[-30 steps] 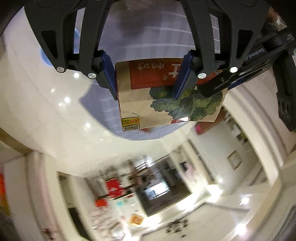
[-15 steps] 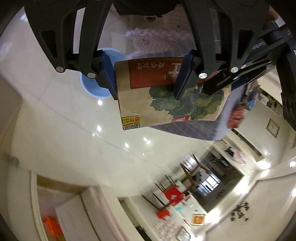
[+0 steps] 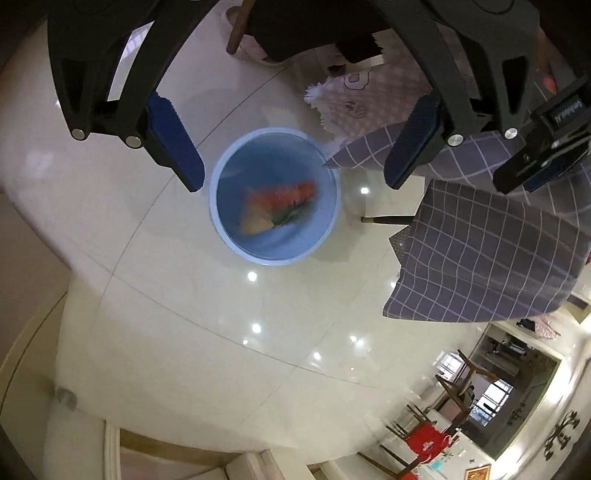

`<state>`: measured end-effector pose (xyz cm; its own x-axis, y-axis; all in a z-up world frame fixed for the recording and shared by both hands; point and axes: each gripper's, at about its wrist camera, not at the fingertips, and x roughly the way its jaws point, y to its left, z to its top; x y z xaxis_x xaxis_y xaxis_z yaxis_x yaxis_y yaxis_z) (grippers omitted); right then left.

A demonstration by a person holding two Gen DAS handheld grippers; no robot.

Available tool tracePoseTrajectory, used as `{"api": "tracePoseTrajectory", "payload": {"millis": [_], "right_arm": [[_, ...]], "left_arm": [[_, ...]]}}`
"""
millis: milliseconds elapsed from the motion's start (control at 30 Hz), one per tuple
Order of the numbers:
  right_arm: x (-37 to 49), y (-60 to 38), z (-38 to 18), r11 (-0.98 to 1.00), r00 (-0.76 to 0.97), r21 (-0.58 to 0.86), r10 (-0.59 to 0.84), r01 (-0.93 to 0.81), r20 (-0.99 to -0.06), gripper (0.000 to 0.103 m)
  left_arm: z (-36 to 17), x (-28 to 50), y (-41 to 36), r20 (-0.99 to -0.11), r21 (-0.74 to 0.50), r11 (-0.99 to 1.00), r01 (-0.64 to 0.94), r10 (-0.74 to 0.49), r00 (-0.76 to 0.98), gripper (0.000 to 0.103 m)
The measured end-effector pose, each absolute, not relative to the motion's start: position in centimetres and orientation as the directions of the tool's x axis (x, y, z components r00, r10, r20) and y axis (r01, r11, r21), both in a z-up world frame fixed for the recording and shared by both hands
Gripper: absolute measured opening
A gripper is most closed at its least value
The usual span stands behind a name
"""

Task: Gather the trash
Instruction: 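Carry the brown snack box over the blue bucket and release it, then grasp the blue toothpaste box with left gripper while right grasps the red snack bag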

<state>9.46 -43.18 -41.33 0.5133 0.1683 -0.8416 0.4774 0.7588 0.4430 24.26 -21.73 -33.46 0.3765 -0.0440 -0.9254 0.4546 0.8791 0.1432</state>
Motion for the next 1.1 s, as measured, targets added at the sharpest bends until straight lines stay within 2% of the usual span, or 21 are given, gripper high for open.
{"api": "tracePoseTrajectory", "payload": {"millis": [200,433,633,900,1100], "right_arm": [[9.5,-40.5,-35.4,0.800,0.593,0.434,0.125,0.414,-0.796,0.096],[8.2,-38.5,-27.1,0.832,0.719,0.457,0.106,0.314,-0.687,0.096],[7.6,-34.1,-20.9,0.876,0.782,0.440,0.128,0.200,-0.610,0.096],[8.8,-25.7,-17.1,0.909,0.809,0.415,0.212,0.042,-0.547,0.096],[11.9,-18.5,-16.1,0.931,0.782,0.359,0.269,-0.063,-0.562,0.096]], "left_arm": [[-30.8,23.2,-21.2,-0.900,0.186,0.871,0.455,-0.035,0.435,0.081],[-22.8,20.1,-17.8,-0.823,0.144,0.902,0.406,-0.119,0.556,0.081],[-17.1,17.5,-12.5,-0.741,0.154,0.926,0.345,-0.123,0.660,0.084],[-13.4,16.9,-3.7,-0.696,0.102,0.967,0.235,-0.099,0.711,0.084],[-12.7,18.3,4.5,-0.677,0.101,0.989,0.110,-0.013,0.736,0.084]]}}
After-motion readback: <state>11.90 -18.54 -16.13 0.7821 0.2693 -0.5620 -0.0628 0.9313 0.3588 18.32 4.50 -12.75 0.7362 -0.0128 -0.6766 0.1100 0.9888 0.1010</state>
